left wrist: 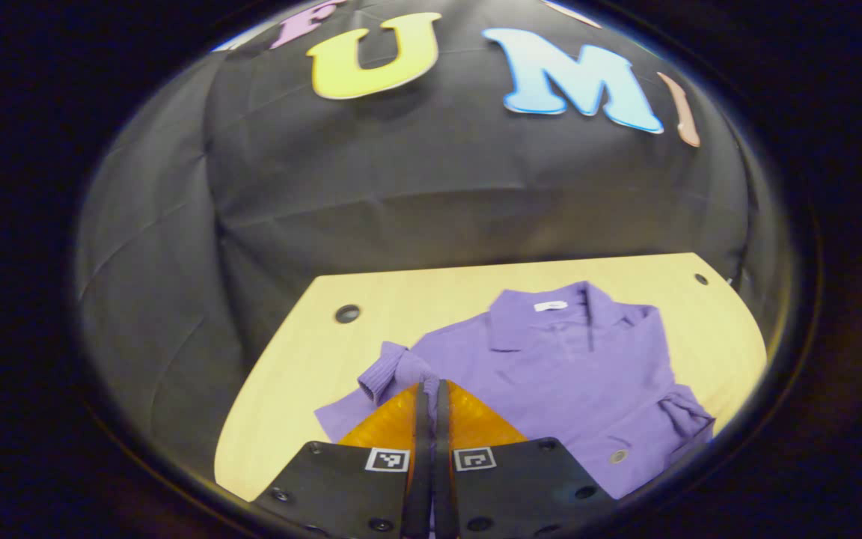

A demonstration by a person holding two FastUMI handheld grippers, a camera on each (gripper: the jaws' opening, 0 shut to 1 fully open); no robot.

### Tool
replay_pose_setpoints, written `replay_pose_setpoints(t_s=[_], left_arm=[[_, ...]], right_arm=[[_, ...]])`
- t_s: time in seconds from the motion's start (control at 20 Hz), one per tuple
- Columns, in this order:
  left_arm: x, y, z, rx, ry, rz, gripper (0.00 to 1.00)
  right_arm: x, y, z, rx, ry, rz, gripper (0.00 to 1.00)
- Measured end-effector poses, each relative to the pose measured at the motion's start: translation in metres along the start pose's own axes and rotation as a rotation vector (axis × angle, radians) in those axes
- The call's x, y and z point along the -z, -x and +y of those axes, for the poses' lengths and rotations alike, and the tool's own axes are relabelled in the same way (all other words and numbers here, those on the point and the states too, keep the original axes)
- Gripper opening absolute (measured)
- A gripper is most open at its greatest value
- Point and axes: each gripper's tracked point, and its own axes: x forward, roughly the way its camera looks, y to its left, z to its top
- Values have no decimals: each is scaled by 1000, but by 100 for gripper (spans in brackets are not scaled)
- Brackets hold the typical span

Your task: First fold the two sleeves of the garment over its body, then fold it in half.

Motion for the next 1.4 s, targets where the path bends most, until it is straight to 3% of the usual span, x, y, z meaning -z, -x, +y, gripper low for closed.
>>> replay_pose_setpoints(t_s=[0.5, 0.75, 0.9, 1.25, 1.35, 1.4], left_arm=[[-19, 3, -219, 329, -234, -55, 7], [1, -5, -266, 365, -293, -12, 7], [11, -8, -278, 398, -260, 24, 12], [13, 9, -292, 447, -250, 35, 73], [15, 13, -282, 439, -234, 51, 69], [16, 15, -275, 433, -216, 60, 74]], right_arm=[[21, 34, -85, 140, -121, -9, 52], [30, 53, -113, 191, -165, -10, 52], [38, 59, -127, 208, -189, -1, 52], [45, 56, -127, 181, -196, 17, 52], [45, 50, -118, 161, -179, 26, 52], [46, 46, -113, 150, -171, 32, 52]])
